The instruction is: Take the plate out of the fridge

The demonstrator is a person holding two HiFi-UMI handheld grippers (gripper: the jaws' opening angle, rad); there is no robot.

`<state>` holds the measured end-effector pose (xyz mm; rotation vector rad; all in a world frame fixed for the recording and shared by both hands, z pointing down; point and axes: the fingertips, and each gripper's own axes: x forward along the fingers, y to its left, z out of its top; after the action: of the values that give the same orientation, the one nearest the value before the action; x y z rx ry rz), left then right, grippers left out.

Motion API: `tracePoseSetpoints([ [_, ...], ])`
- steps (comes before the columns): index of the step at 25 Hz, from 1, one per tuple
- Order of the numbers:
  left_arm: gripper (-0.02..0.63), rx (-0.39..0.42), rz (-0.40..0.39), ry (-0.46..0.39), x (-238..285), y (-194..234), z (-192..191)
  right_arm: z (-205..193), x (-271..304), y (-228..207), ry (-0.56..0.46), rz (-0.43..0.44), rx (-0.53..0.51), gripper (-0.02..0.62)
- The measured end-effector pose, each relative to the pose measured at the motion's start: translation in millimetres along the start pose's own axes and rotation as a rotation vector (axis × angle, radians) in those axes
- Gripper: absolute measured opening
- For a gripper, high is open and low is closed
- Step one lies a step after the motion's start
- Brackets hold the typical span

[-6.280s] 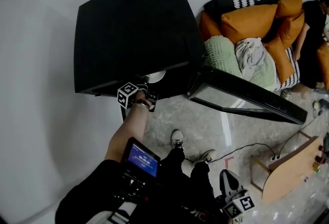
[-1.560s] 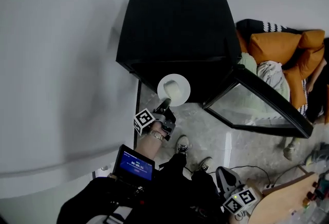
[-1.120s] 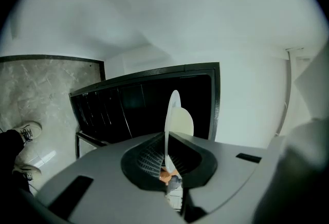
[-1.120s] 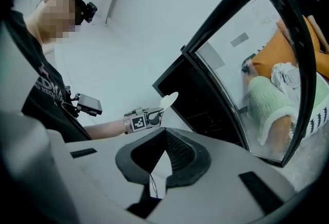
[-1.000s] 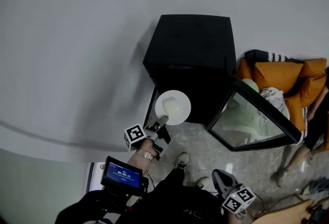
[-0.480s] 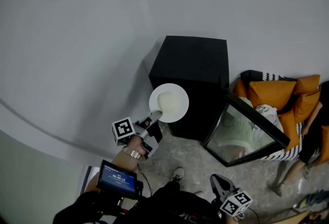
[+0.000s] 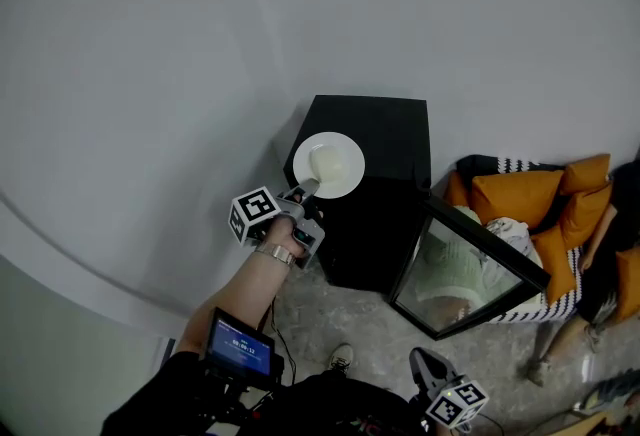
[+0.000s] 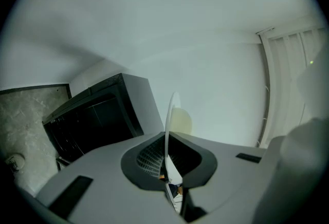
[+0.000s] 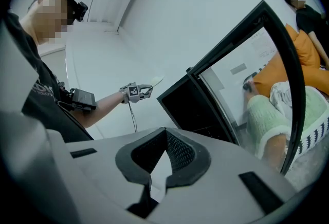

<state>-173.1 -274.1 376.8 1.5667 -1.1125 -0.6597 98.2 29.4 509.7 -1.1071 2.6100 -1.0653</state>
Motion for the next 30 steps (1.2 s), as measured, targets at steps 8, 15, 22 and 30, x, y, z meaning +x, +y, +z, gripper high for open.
tracePoseSetpoints([
  [8,0.017,-0.085,0.106,-0.083,57,14,23,13,-14,-11,-0.082,-0.056,0.02,0.005],
  [15,0.021,-0.092,0.185,-0.073,92,19,14,24,-22,-23,-0.137,-0.098,0.042,0.005],
  [22,0.031,-0.101,0.258,-0.076,110,29,12,29,-22,-31,-0.159,-0.114,0.07,0.005],
  [30,0.032,-0.108,0.283,-0.076,117,37,12,29,-21,-39,-0.168,-0.111,0.086,0.005],
])
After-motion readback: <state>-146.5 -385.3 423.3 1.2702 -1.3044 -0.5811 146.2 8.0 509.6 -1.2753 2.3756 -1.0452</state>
